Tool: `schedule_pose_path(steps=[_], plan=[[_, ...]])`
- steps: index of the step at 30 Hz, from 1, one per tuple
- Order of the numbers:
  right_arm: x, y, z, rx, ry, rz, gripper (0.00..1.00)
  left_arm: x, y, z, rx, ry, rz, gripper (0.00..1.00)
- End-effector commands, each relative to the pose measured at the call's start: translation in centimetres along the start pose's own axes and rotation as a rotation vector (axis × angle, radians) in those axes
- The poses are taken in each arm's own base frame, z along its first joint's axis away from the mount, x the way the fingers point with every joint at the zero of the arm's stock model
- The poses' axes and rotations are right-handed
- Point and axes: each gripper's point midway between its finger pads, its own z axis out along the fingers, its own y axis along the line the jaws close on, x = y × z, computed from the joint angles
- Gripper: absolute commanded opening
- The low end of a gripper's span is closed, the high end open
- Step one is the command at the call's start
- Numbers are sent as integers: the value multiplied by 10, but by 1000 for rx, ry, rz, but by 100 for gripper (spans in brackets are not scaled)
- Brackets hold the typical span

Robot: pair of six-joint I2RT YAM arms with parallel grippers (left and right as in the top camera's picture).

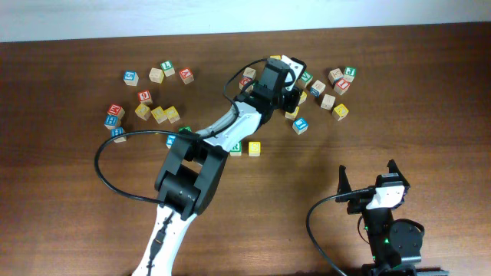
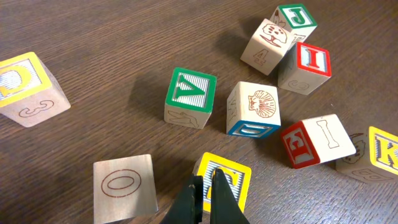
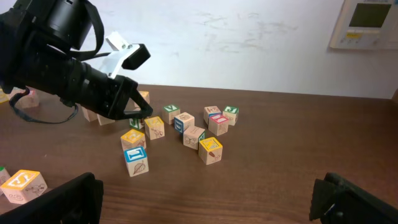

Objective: Spell out RSS

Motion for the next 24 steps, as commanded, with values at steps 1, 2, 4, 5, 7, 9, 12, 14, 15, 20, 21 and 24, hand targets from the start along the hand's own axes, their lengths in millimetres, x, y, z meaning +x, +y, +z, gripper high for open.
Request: schedule_pose_path(steps=[1, 2, 4, 5, 7, 9, 12, 14, 15, 20, 21, 24], plan=[[4, 1, 0, -4, 9, 4, 98, -1, -2, 1, 13, -3, -5, 0], [4, 1, 0, -4, 9, 4, 98, -2, 2, 1, -10, -6, -5, 0], [4, 1, 0, -4, 10, 4, 98, -4, 15, 0, -80, -16, -6, 0], [4, 1, 0, -4, 10, 4, 98, -4, 19, 0, -95, -16, -8, 0], [4, 1, 0, -4, 9, 4, 98, -2, 24, 1, -101, -14, -12, 0], [4, 1, 0, -4, 10, 4, 98, 2, 28, 3, -105, -6, -17, 0], [4, 1, 0, -4, 9, 4, 98, 6, 26, 6, -87, 2, -18, 0], [4, 1, 0, -4, 9, 4, 98, 6, 26, 6, -88, 1, -18, 2], [4, 1, 0, -4, 10, 4, 98, 6, 28, 5, -95, 0, -19, 2], [4, 1, 0, -4, 9, 4, 98, 4, 35, 4, -112, -6, -24, 0], [4, 1, 0, -4, 10, 4, 98, 0, 27, 4, -65, -14, -22, 0], [4, 1, 0, -4, 10, 4, 98, -14, -2, 2, 91, -63, -8, 0]])
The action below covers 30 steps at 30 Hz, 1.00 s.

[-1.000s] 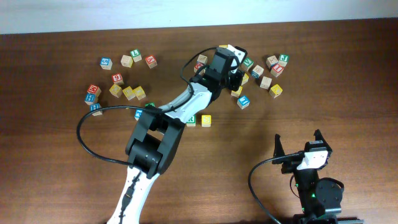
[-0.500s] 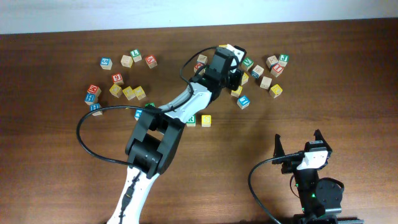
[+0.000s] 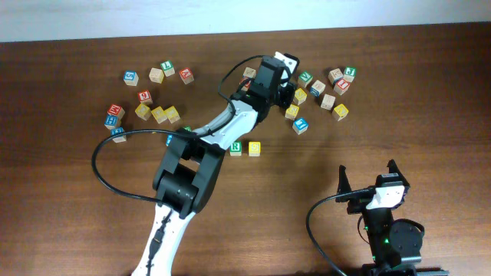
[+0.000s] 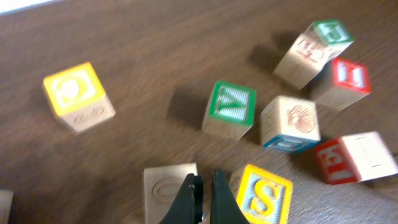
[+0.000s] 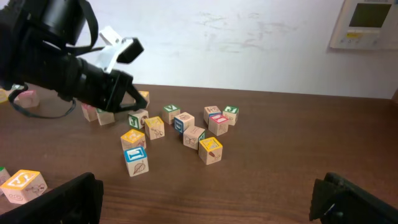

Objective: Spell out RSS

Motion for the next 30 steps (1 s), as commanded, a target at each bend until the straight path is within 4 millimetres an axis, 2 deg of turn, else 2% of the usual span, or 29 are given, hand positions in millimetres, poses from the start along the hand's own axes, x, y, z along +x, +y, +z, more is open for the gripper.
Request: schedule_pose_path(steps=[1, 4, 6, 11, 15, 20, 22, 24, 30], plan=[[4, 1, 0, -4, 9, 4, 98, -7, -26, 2, 163, -32, -29, 0], [4, 1, 0, -4, 10, 4, 98, -5, -26, 2, 164, -20, -74, 0], [4, 1, 0, -4, 10, 4, 98, 5, -25, 2, 153, 22, -82, 0], [4, 1, 0, -4, 9, 4, 98, 20, -5, 5, 37, 71, -91, 0], [4, 1, 0, -4, 10, 4, 98, 29, 0, 10, 27, 83, -94, 0], [4, 1, 0, -4, 10, 4, 98, 50, 7, 21, -2, 117, -98, 0], [4, 1, 0, -4, 10, 4, 98, 50, 16, 21, -55, 111, -94, 0], [4, 1, 0, -4, 9, 4, 98, 41, 30, 21, -135, 71, -75, 1], [4, 1, 0, -4, 10, 4, 98, 28, 37, 18, -166, 39, -50, 1]])
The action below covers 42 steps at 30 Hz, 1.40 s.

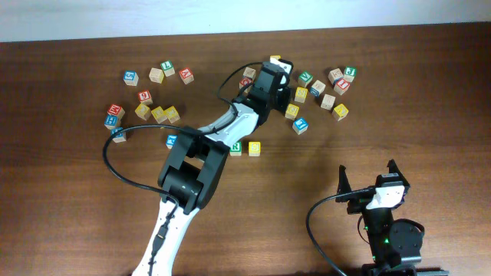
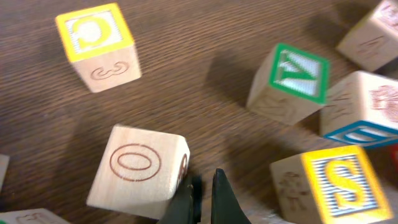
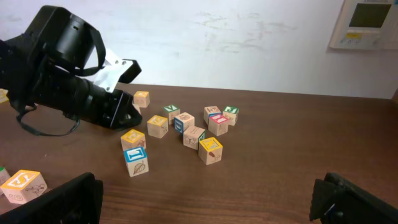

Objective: Spell out RSS

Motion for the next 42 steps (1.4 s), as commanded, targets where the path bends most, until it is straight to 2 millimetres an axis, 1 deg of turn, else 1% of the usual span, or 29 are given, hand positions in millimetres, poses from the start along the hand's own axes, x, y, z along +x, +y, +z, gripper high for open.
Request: schedule_pose_path(steps=[1, 2, 4, 5, 6, 9, 10, 11, 13, 14, 16, 21, 24, 26, 27, 28, 32, 33, 35, 36, 38, 42], plan=[[4, 1, 0, -4, 10, 3, 98, -9, 13, -1, -51, -19, 14, 1], [4, 1, 0, -4, 9, 3, 98, -13, 14, -2, -52, -26, 13, 0], [4, 1, 0, -4, 9, 3, 98, -29, 11, -10, -45, -54, 12, 0], [4, 1, 0, -4, 10, 3, 98, -35, 6, -14, -27, -64, 14, 1], [4, 1, 0, -4, 10, 3, 98, -41, -1, -18, 0, -74, 17, 5], [4, 1, 0, -4, 10, 3, 98, -58, -31, -34, 97, -101, 34, 27], [4, 1, 0, -4, 10, 3, 98, -61, -46, -39, 142, -103, 44, 45], [4, 1, 0, -4, 9, 3, 98, -60, -55, -41, 166, -99, 50, 57], [4, 1, 0, -4, 10, 3, 98, -54, -71, -43, 180, -78, 65, 59], [4, 1, 0, -4, 10, 3, 98, -47, -79, -43, 187, -56, 73, 67], [4, 1, 0, -4, 10, 3, 98, -42, -79, -42, 163, -41, 76, 68], [4, 1, 0, -4, 10, 3, 98, -45, -67, -40, 86, -54, 75, 68], [4, 1, 0, -4, 9, 3, 98, -50, -68, -42, 87, -66, 75, 62], [4, 1, 0, -4, 10, 3, 98, -50, -70, -42, 100, -66, 75, 53], [4, 1, 0, -4, 9, 3, 98, -49, -73, -42, 117, -62, 76, 52], [4, 1, 0, -4, 9, 3, 98, -48, -74, -42, 125, -58, 87, 53], [4, 1, 0, -4, 10, 3, 98, -43, -78, -42, 130, -47, 220, 54], [4, 1, 0, -4, 9, 3, 98, -42, -82, -43, 142, -49, 260, 55], [4, 1, 0, -4, 10, 3, 98, -38, -98, -45, 190, -51, 330, 60], [4, 1, 0, -4, 10, 3, 98, -37, -102, -45, 196, -52, 351, 64], [4, 1, 0, -4, 10, 3, 98, -36, -104, -44, 198, -53, 372, 67], [4, 1, 0, -4, 10, 3, 98, -27, -103, -36, 198, -38, 372, 66]])
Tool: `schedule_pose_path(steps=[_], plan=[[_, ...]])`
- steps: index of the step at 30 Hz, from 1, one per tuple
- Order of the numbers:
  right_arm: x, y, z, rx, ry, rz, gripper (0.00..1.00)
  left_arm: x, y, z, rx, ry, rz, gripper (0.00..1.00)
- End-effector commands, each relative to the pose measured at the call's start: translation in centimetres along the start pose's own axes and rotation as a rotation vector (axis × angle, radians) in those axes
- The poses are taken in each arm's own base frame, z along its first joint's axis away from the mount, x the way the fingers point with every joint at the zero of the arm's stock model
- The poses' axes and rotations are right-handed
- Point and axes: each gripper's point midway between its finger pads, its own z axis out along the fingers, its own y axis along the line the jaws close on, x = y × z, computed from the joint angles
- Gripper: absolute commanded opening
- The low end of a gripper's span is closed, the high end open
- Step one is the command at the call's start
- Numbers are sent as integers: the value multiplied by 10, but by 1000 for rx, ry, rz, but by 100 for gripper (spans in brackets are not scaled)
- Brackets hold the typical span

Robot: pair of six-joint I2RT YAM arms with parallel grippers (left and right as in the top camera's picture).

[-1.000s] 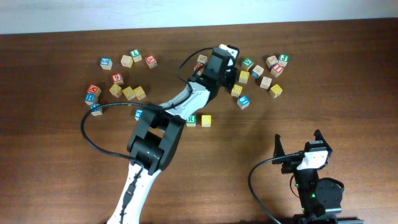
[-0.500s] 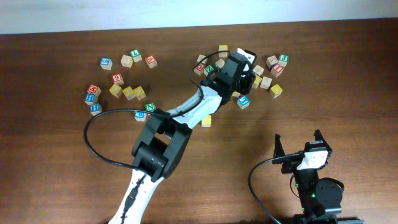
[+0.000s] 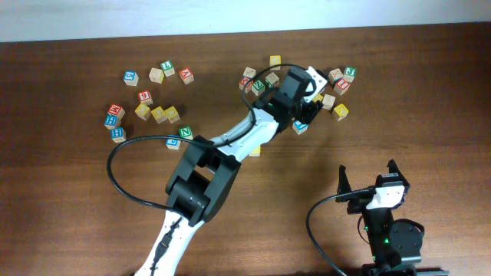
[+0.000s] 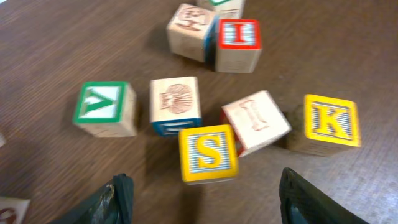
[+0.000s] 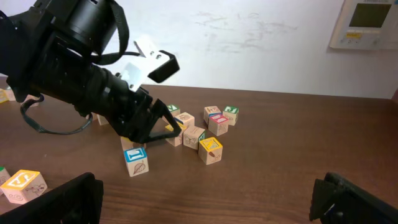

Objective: Spell out RSS

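My left gripper [image 4: 214, 202] [image 3: 305, 104] hangs open over the right-hand heap of letter blocks. A yellow S block [image 4: 208, 154] lies just ahead of the gap between its fingers [image 4: 118, 199], untouched. Around it lie a green V block [image 4: 104, 107], a shell-picture block [image 4: 176, 106], a toppled red I block [image 4: 255, 121] and a yellow K block [image 4: 331, 121]. Another yellow S block [image 5: 23, 185] [image 3: 254, 151] stands at mid-table, half under the left arm in the overhead view. The R block is hidden under that arm. My right gripper [image 5: 205, 211] [image 3: 369, 173] is open and holds nothing.
A second scatter of blocks [image 3: 146, 107] lies at the left of the table [image 3: 399, 92]. More blocks, among them an upright red I [image 4: 238, 43], crowd behind the S. The left arm [image 3: 230, 146] and its cable span the middle.
My left gripper has gone from shut to wide open. It has moved right, from beside the O block to in front of the yellow S block. The right arm has not moved.
My left gripper was shut with its tip at the yellow S block in the right heap. It then stood shut between the O and S blocks, then against the O block. Now it is open before the S block.
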Motion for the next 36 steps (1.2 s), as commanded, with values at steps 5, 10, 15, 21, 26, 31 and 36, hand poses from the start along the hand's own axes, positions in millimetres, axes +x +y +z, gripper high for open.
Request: schedule_pose_path(steps=[5, 10, 15, 21, 26, 31, 36], plan=[[4, 1, 0, -4, 10, 4, 98, -13, -4, 2, 18, -47, 52, 60], [4, 1, 0, -4, 10, 4, 98, -12, -3, 8, 15, -63, 53, 48], [4, 1, 0, -4, 10, 4, 98, 10, -4, 22, 21, -22, 48, 52], [4, 1, 0, -4, 10, 4, 98, 10, -4, 24, 20, -30, 49, 49], [4, 1, 0, -4, 10, 4, 98, 5, -3, 24, 17, -49, 51, 42], [4, 1, 0, -4, 9, 4, 98, 0, -3, 24, 14, -71, 53, 40], [4, 1, 0, -4, 9, 4, 98, -2, -2, 24, 14, -78, 50, 36]])
